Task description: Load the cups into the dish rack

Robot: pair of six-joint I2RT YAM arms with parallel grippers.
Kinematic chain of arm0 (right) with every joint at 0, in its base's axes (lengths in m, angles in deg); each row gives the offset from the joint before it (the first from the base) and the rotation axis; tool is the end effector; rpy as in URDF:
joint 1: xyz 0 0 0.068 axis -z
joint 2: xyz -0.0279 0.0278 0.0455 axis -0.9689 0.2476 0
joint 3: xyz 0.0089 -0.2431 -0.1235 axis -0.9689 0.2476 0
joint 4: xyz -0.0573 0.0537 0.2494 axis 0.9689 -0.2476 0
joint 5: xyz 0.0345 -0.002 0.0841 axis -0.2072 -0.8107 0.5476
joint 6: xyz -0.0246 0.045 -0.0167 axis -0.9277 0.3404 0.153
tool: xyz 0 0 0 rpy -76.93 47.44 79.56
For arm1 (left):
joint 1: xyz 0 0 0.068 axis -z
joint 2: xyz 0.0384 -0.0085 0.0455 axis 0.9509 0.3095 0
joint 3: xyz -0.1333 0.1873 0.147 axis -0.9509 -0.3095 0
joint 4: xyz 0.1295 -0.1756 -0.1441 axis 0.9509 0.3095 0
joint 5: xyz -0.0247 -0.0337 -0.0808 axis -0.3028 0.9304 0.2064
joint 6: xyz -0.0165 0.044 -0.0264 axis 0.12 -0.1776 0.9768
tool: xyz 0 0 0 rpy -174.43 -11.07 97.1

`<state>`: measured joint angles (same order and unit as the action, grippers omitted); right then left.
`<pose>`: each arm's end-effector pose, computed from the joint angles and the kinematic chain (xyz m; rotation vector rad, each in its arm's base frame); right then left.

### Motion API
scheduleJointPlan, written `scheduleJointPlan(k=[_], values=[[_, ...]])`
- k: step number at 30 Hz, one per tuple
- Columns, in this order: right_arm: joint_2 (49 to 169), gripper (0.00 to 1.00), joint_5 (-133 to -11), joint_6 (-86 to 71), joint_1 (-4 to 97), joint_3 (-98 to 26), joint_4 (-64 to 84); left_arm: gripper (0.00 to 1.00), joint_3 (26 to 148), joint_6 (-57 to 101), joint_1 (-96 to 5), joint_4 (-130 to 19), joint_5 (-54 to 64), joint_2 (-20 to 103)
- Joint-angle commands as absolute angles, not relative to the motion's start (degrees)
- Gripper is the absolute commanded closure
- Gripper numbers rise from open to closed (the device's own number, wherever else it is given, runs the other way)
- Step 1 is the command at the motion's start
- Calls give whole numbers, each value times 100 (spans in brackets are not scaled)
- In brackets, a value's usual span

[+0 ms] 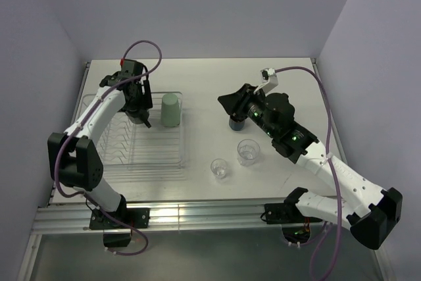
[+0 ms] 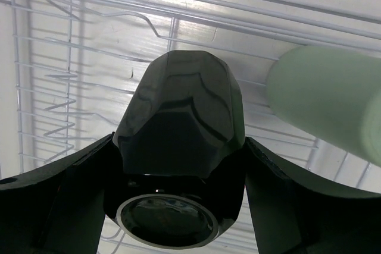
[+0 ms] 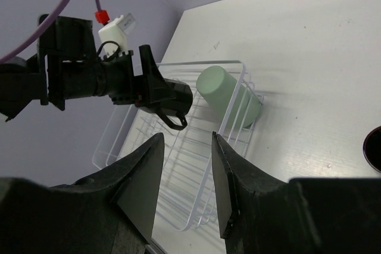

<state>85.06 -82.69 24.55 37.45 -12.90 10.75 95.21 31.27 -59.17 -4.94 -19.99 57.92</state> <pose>0.1860 0.1438 0.3669 0.0586 1.7442 0.9671 0.3286 -0.0642 0.2949 -0.2725 2.5381 0.1584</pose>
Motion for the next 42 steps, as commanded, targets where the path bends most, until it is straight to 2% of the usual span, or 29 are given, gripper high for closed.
scheduleJointPlan(k=[1, 13, 17, 23, 24, 27, 33, 42], values=[[8563, 55, -8175, 2404, 3761, -1592, 1248, 100, 9870, 3051, -5817, -550, -2255, 5951], [8616, 55, -8122, 2457, 3743, -1460, 1362, 98, 9844, 3183, -5817, -594, -2405, 6523], [8642, 55, -8114, 2457, 3734, -1451, 1353, 90, 9791, 3174, -5817, -638, -2414, 6584], [8598, 55, -8131, 2466, 3726, -1399, 1353, 67, 9765, 3218, -5817, -682, -2466, 6575], [8590, 55, -8140, 2466, 3717, -1398, 1353, 58, 9748, 3218, -5817, -682, -2484, 6584], [8607, 55, -8122, 2457, 3726, -1398, 1353, 51, 9730, 3227, -5817, -708, -2449, 6619], [8686, 55, -8131, 2440, 3708, -1442, 1353, 41, 9704, 3236, -5817, -787, -2405, 6637], [8765, 55, -8157, 2405, 3664, -1478, 1345, 34, 9616, 3236, -5817, -919, -2369, 6707]])
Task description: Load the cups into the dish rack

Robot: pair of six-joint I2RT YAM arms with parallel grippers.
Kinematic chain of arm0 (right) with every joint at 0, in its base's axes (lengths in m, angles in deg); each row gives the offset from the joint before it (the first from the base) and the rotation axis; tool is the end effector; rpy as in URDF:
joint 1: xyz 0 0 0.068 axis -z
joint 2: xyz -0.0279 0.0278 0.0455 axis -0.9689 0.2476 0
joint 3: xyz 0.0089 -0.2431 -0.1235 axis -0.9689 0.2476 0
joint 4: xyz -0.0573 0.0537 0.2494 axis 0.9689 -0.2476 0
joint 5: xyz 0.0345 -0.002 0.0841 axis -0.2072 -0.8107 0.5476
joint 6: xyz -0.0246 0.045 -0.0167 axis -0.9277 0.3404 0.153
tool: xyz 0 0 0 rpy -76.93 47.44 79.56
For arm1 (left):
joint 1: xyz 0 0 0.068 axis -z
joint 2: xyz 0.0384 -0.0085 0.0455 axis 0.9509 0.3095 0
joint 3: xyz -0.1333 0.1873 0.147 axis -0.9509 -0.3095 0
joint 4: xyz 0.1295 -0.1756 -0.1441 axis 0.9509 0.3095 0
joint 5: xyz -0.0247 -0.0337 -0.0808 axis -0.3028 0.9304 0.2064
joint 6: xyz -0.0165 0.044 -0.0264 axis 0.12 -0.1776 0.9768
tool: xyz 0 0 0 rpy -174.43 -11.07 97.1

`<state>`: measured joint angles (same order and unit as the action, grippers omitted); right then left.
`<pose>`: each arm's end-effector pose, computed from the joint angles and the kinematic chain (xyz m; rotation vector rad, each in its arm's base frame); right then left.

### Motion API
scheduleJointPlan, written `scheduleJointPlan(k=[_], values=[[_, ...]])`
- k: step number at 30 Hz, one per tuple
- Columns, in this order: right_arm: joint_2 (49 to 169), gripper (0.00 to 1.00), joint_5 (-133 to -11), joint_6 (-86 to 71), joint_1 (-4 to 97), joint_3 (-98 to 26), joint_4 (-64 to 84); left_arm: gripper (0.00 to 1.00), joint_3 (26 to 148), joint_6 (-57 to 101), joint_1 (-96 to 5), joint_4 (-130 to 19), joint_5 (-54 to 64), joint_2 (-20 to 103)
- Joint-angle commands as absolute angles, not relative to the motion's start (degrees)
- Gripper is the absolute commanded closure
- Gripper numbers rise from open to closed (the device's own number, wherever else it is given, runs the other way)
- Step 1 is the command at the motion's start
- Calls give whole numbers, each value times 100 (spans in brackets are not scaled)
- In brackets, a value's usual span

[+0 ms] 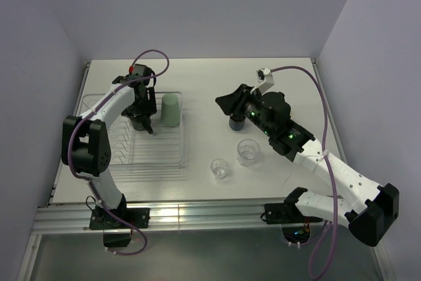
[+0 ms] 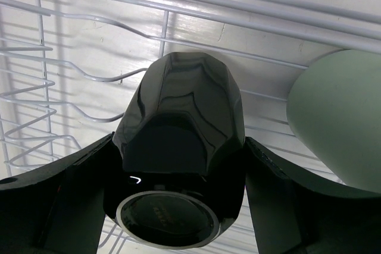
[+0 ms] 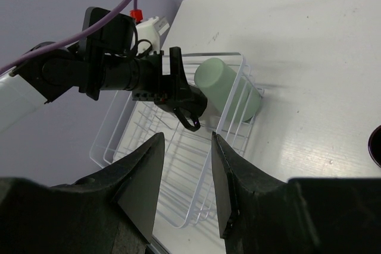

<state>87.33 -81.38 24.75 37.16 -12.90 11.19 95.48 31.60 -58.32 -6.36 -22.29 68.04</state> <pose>0.1926 0.1516 0.3590 0.0388 1.7825 0.9771 0.3571 -0.0749 0.2396 -0.2535 2.6585 0.2712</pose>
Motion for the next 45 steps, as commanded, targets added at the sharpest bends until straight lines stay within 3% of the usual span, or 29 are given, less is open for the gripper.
scheduleJointPlan(k=[1, 14, 15, 16, 34, 38, 45], values=[[8765, 55, -8158, 2404, 3655, -1486, 1336, 34, 9624, 3227, -5817, -919, -2361, 6707], [8801, 55, -8210, 2343, 3594, -1530, 1266, 28, 9554, 3254, -5817, -990, -2334, 6646], [8809, 54, -8219, 2334, 3585, -1539, 1257, 20, 9545, 3262, -5817, -990, -2334, 6628], [8809, 53, -8219, 2343, 3585, -1539, 1257, 1, 9537, 3262, -5817, -998, -2334, 6637], [8967, 52, -8500, 2106, 3488, -1881, 652, 1, 9580, 3306, -5826, -1025, -2255, 6084], [9099, 52, -9035, 1974, 3462, -2241, -42, 1, 9685, 3297, -5835, -1016, -2220, 5680], [9538, 46, -11152, 2052, 3567, -2989, -1774, 1, 9844, 3333, -5835, -1077, -2290, 4924]])
